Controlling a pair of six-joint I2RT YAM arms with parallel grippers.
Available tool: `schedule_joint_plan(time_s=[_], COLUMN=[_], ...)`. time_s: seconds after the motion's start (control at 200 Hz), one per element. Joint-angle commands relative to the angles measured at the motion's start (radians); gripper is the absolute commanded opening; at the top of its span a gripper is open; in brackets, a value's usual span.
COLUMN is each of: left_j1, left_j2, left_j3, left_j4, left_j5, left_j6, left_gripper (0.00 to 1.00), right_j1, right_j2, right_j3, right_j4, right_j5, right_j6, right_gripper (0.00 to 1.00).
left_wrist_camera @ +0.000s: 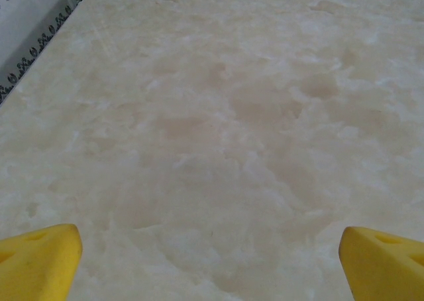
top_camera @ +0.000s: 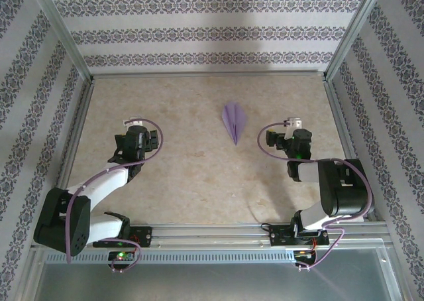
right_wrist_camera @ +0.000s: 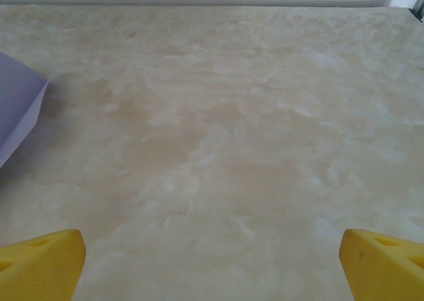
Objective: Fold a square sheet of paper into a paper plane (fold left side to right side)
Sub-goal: Reset both arms
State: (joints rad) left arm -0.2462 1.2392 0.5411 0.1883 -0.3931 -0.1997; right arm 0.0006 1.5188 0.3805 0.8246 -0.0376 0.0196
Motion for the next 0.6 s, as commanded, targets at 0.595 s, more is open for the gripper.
schedule_joint_plan(time_s=[0.595], left_j1=[0.093], left_j2=[0.129], left_j3=[-0.169], left_j4=[0.543], left_j5=[0.157], left_j6=[0.199], left_gripper=[1.0], right_j1=[-0.013], right_j2=[0.001], right_j3=[0.005], right_j4=[0.09], right_j5=[-0.027], right_j6=[0.015], right_gripper=[0.98])
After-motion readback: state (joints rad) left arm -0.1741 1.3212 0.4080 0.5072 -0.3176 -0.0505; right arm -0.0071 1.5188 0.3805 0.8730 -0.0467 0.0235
